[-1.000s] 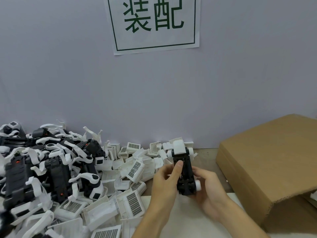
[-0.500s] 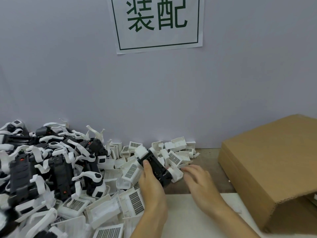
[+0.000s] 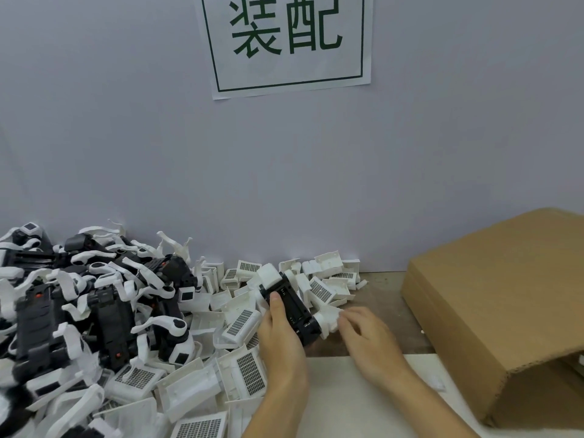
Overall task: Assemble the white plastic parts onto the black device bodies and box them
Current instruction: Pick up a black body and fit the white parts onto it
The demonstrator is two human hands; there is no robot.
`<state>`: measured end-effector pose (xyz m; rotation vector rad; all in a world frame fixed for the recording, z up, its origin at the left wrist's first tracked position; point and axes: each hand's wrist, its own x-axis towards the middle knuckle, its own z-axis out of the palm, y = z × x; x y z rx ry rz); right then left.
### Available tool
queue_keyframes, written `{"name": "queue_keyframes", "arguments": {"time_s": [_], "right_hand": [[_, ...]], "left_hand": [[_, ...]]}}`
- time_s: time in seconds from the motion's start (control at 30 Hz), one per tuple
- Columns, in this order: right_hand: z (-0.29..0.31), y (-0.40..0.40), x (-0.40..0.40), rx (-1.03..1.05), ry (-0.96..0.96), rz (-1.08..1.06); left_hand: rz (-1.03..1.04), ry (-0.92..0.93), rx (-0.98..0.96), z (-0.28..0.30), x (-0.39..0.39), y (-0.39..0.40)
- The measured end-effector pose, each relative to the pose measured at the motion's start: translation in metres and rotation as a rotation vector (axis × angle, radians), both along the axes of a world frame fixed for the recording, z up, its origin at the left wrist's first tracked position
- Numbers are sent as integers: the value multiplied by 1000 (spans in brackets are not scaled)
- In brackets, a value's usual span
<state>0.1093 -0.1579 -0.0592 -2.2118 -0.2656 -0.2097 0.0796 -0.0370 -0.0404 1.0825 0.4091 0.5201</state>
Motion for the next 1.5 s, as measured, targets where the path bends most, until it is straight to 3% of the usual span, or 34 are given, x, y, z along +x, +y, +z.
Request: {"name": "queue_keyframes", "arguments": {"time_s": [0.13, 0.23, 0.73, 0.87, 0.97, 1.13, 1.3, 1.5], "right_hand": [[7, -8, 0, 364, -188, -201], [7, -9, 0, 443, -161, -244], [-1, -11, 1, 160, -151, -159], [0, -12, -4, -64, -71, -64], [-2, -13, -4, -119, -50, -31], [1, -18, 0, 113, -159, -213], [8, -14, 2, 686, 143, -104], [17, -14, 3, 1092, 298, 13]], "left_hand": [[-13, 16, -26, 2, -2, 0], [-41, 43, -5, 3, -3, -2], [-64, 33, -3, 8, -9, -3], [-78, 35, 18, 9, -9, -4], [-76, 41, 16, 9, -9, -3], [-77, 66, 10, 8, -9, -3], [-141, 95, 63, 4, -4, -3], [-188, 88, 183, 1, -3, -4]]}}
